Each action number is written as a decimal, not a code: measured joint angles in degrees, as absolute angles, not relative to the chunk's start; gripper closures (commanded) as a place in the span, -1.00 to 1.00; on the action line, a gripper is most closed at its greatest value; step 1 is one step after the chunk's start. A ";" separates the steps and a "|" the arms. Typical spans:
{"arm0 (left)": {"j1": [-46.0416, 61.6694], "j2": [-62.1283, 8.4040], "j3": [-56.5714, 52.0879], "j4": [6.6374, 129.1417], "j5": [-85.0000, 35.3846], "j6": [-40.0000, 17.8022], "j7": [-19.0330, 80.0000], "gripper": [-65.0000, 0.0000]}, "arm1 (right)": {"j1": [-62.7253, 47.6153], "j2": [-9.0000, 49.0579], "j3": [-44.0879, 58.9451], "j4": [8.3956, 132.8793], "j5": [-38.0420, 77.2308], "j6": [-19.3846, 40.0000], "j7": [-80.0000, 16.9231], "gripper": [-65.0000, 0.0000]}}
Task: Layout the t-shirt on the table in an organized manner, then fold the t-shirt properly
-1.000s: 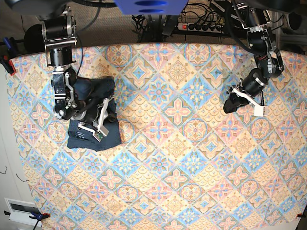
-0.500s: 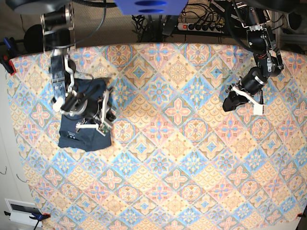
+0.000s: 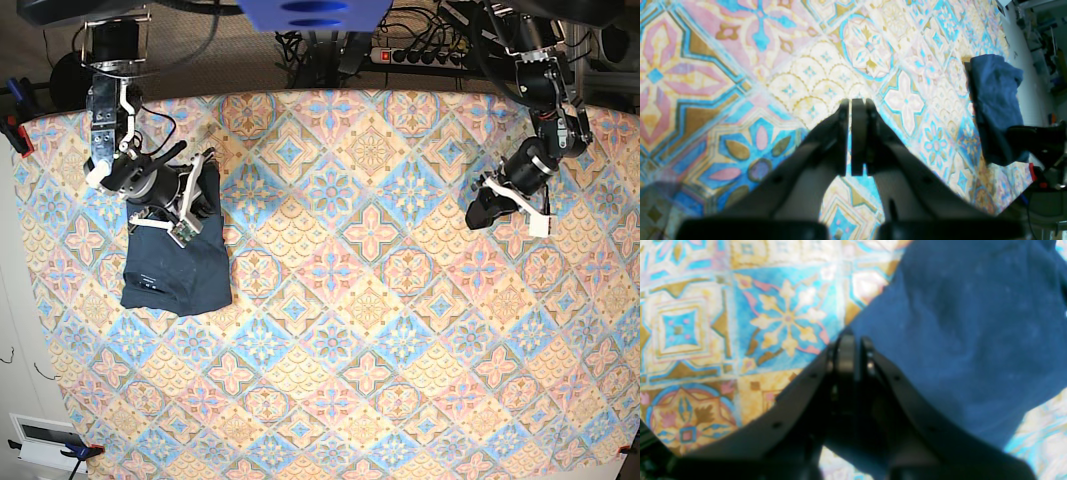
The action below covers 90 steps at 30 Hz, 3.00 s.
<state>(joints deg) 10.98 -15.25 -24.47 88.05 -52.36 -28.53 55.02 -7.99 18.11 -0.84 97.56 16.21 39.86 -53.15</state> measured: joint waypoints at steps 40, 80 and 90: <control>43.31 -25.74 -40.73 112.38 -53.12 -29.19 54.85 1.00 | -36.75 14.85 28.12 110.63 32.93 39.72 -53.78 0.91; 33.23 -11.64 -8.62 47.48 -16.73 -28.69 20.12 1.00 | -24.05 10.35 22.04 37.67 3.31 39.53 -25.87 0.91; 16.73 -10.94 5.65 19.92 -12.49 -28.34 1.98 1.00 | -17.15 9.76 18.90 27.18 3.14 39.83 -15.05 0.91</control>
